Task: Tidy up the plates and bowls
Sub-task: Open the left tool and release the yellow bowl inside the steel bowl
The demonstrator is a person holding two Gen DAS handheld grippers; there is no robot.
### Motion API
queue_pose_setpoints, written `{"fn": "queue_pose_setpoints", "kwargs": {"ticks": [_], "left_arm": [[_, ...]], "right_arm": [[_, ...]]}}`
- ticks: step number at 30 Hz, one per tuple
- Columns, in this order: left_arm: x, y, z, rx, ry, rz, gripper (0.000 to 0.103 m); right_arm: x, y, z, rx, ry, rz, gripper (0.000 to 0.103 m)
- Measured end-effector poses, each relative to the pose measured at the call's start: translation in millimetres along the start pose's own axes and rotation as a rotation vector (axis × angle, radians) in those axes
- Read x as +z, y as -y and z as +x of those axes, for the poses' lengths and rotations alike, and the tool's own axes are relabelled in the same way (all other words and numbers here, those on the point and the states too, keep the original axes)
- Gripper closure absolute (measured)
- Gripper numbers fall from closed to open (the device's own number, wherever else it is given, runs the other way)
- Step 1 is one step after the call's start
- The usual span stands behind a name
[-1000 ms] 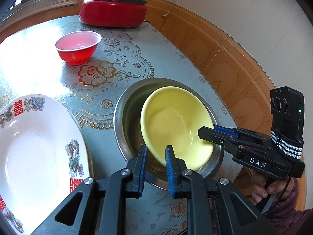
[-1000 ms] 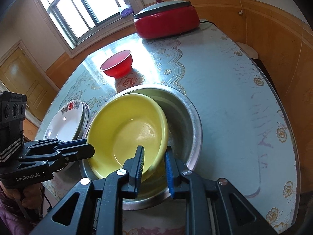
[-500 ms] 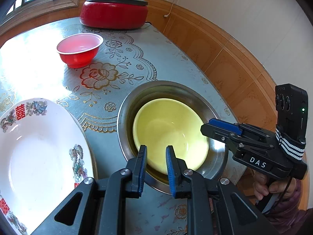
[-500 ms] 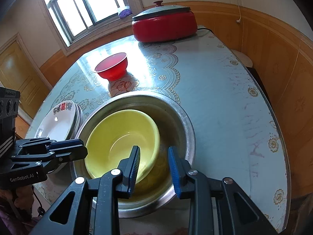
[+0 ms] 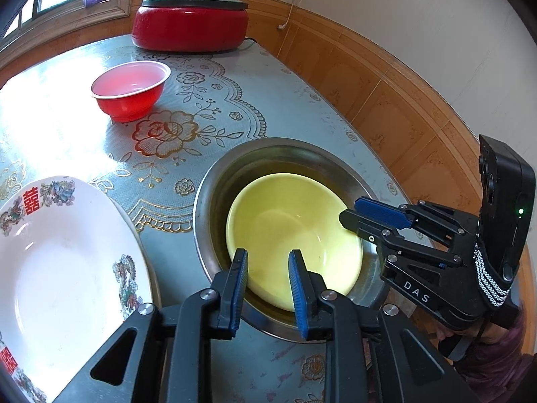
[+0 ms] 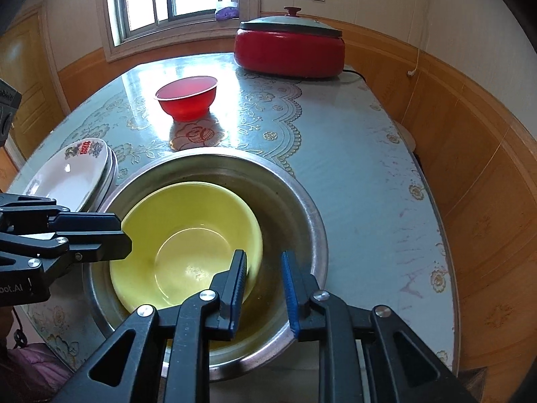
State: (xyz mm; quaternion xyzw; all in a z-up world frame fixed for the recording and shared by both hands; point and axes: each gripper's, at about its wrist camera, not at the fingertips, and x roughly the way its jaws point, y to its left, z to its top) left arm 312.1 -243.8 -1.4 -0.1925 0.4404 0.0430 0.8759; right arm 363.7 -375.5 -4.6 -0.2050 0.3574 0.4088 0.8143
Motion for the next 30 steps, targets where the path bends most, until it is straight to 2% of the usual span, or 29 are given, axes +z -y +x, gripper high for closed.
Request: {"fn": "queue_pose_setpoints", "kwargs": {"ticks": [14, 26, 30], "left_arm": [[-1.0, 6.9, 0.5, 0.034, 0.006, 0.024, 0.073], [-1.9, 8.4, -1.9, 0.048, 0.013, 0.023, 0.073], [-1.5, 7.9, -2.7, 0.049, 0.016, 0.017, 0.073]], "right_arm": [[0.9, 2.1, 0.5, -0.013, 0.001, 0.016, 0.082], [8.3, 23.5, -9.1, 0.101, 0.060, 0.184, 0.081], [12.6, 29.8, -8.3, 0.152, 0.061, 0.232, 0.078]]}}
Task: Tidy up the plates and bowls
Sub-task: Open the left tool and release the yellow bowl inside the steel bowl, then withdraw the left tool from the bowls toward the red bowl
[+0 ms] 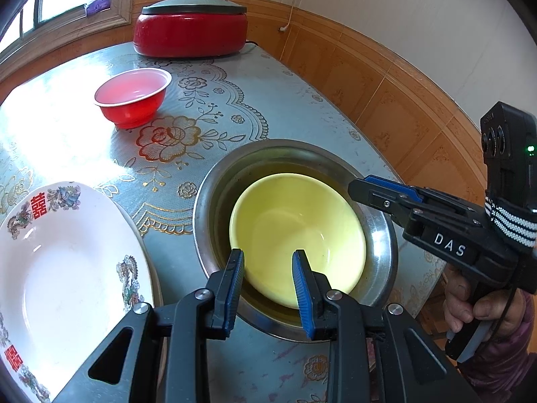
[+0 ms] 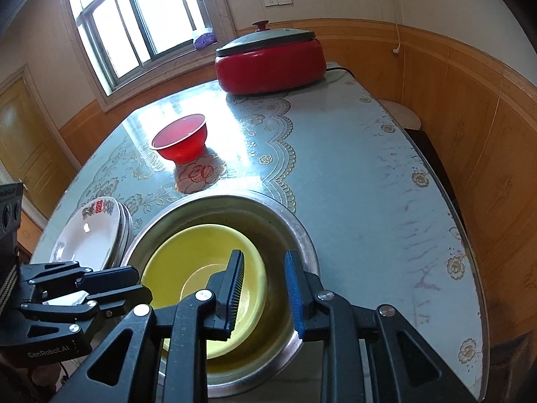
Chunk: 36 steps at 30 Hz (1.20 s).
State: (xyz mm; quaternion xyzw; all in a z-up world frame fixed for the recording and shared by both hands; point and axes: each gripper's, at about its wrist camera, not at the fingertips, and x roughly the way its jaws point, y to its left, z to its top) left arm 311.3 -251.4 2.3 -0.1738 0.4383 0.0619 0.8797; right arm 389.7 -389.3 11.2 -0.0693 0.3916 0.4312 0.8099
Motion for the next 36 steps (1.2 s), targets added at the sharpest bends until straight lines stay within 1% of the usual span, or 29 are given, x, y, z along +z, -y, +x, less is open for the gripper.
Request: {"fn": "queue_pose_setpoints", "kwargs": {"ticks": [2, 6, 7, 9, 12, 16, 19, 21, 24, 27, 30, 31, 33, 35, 36], "left_arm": [[1.1, -2.5, -1.6, -0.005, 0.004, -0.009, 0.071], [7.0, -16.3, -9.6, -0.049, 0.027, -0.072, 0.064], [8.9, -19.1, -11.6, -0.043, 0.035, -0.085, 0.062], [12.0, -25.7, -15.2, -0.027, 0.050, -0.105, 0.061], [15.8, -35.9, -20.9, -0.024, 0.064, -0.135, 0.061], [22.2, -49.1, -28.7, 0.008, 0.096, -0.169, 0.061], [26.6, -61.0, -33.1, 0.035, 0.106, -0.198, 0.059], [30.2, -69.3, -34.6, 0.056, 0.104, -0.226, 0.058], [35.8, -81.1, -37.2, 0.065, 0.104, -0.265, 0.059], [40.4, -90.5, -38.7, 0.083, 0.108, -0.295, 0.059], [45.3, -99.8, -40.0, 0.066, 0.117, -0.329, 0.059], [47.2, -102.8, -41.0, 0.062, 0.128, -0.341, 0.058], [50.4, -107.8, -43.0, 0.062, 0.149, -0.351, 0.051], [54.5, -112.6, -46.5, 0.078, 0.186, -0.368, 0.039], [56.7, -114.8, -48.8, 0.090, 0.209, -0.374, 0.035]], "right_arm": [[2.0, 2.1, 0.8, 0.033, -0.008, 0.023, 0.074], [7.4, 6.9, 2.1, 0.097, -0.018, 0.068, 0.070], [9.2, 8.3, 3.3, 0.107, -0.019, 0.077, 0.070], [11.7, 9.5, 4.4, 0.121, -0.020, 0.091, 0.070], [16.0, 7.8, 6.5, 0.139, -0.023, 0.089, 0.070], [24.0, 4.4, 9.9, 0.170, -0.026, 0.088, 0.070], [30.6, -1.6, 11.4, 0.189, -0.027, 0.076, 0.070], [35.7, -6.3, 13.7, 0.228, -0.038, 0.075, 0.070], [44.0, -13.9, 19.0, 0.280, -0.052, 0.078, 0.070], [51.3, -19.7, 27.4, 0.344, -0.079, 0.103, 0.070], [59.6, -25.2, 36.7, 0.382, -0.093, 0.120, 0.070], [62.0, -27.0, 39.4, 0.390, -0.095, 0.122, 0.070], [66.6, -31.1, 44.9, 0.397, -0.090, 0.121, 0.070], [71.9, -34.3, 51.9, 0.406, -0.093, 0.121, 0.070], [75.2, -34.8, 55.6, 0.411, -0.100, 0.127, 0.070]]}}
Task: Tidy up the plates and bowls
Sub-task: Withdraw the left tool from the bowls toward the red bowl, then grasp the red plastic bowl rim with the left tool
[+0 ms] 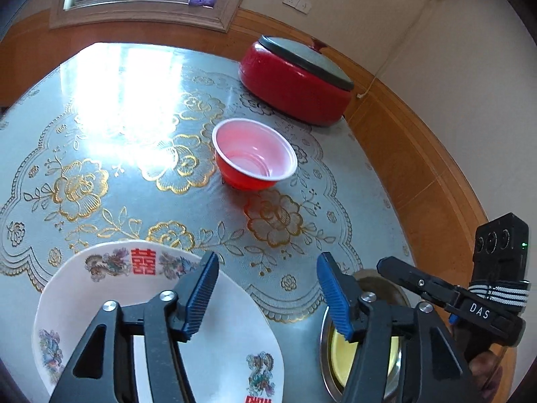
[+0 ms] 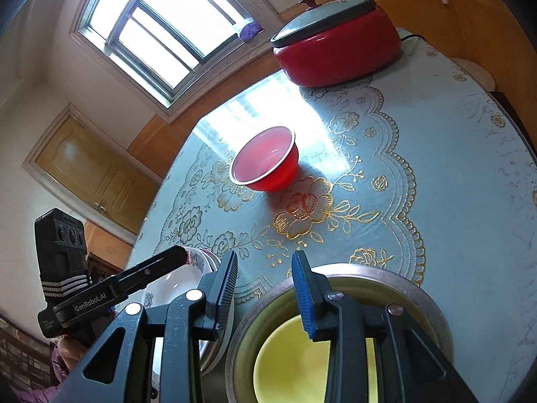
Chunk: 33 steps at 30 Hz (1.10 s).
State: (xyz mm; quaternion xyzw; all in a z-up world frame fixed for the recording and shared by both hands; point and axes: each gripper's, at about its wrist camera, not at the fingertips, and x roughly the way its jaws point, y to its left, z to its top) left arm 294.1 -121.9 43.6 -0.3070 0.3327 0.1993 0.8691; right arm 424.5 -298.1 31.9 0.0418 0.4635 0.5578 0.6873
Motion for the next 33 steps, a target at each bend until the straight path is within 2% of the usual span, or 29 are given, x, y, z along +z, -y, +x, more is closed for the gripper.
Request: {"fn": "queue_pose_setpoints", "kwargs": {"ticks": [1, 4, 7, 17, 19, 24, 33], "left_arm": [[3.8, -1.3, -1.1, 0.008, 0.019, -0.003, 0.029], [15.2, -2.1, -4.3, 0.012, 0.059, 0.008, 0.028], [26.7, -3.9, -1.6, 0.005, 0.060, -0.001, 0.027], [51.6, -27.0, 35.1, -0.035, -0.092, -0.135, 0.029], [57.1, -32.6, 42.8, -0.046, -0.119, -0.180, 0.031], [69.7, -33.5, 52.1, -0.042, -0.113, -0.187, 0.035], [87.5, -43.0, 75.0, -0.084, -0.141, -0.222, 0.053]], "right_arm": [[3.7, 0.5, 2.7, 0.000, -0.003, 0.008, 0.070], [14.6, -0.2, 9.7, 0.006, -0.005, 0.017, 0.070], [23.9, -0.3, 17.3, 0.010, -0.012, 0.022, 0.070], [48.2, 4.8, 47.4, 0.050, -0.071, 0.074, 0.070], [54.7, 6.5, 53.3, 0.055, -0.074, 0.087, 0.070], [65.3, 9.8, 63.9, 0.052, -0.071, 0.093, 0.070], [78.7, 18.6, 71.5, 0.027, -0.040, 0.150, 0.081]]}}
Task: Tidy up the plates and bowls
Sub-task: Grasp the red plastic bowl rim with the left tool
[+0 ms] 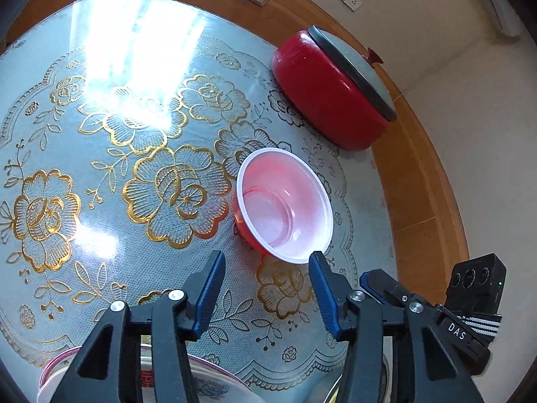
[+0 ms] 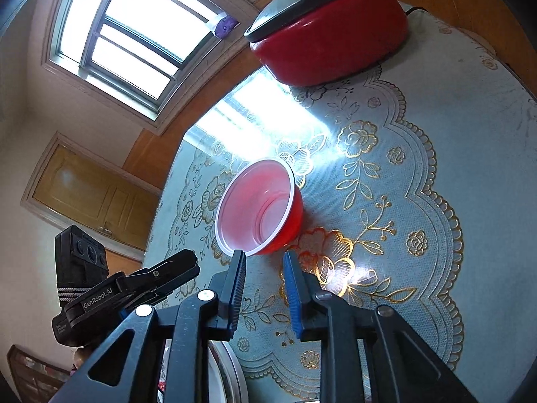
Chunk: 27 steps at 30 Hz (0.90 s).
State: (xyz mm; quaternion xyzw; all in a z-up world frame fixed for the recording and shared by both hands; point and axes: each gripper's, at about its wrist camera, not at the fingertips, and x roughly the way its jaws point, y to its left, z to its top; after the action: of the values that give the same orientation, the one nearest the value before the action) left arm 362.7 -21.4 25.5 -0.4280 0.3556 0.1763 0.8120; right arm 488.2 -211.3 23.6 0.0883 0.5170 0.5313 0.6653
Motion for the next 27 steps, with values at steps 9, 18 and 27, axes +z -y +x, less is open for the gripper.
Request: {"fn": "queue_pose_setpoints", "kwargs": {"ticks": [9, 18, 27], "left_arm": [[20.7, -6.8, 15.3, 0.023, 0.016, -0.034, 0.058], [36.3, -13.9, 28.8, -0.008, 0.016, -0.056, 0.067], [35.2, -7.8, 40.9, 0.023, 0.017, -0.007, 0.088]], "right_arm": [[22.6, -6.5, 18.6, -0.056, -0.005, 0.006, 0.081], [32.3, 5.2, 45.4, -0.084, -0.031, 0.038, 0.081], [28.1, 4.3, 56.6, -0.109, -0.038, -0.005, 0.093]]}}
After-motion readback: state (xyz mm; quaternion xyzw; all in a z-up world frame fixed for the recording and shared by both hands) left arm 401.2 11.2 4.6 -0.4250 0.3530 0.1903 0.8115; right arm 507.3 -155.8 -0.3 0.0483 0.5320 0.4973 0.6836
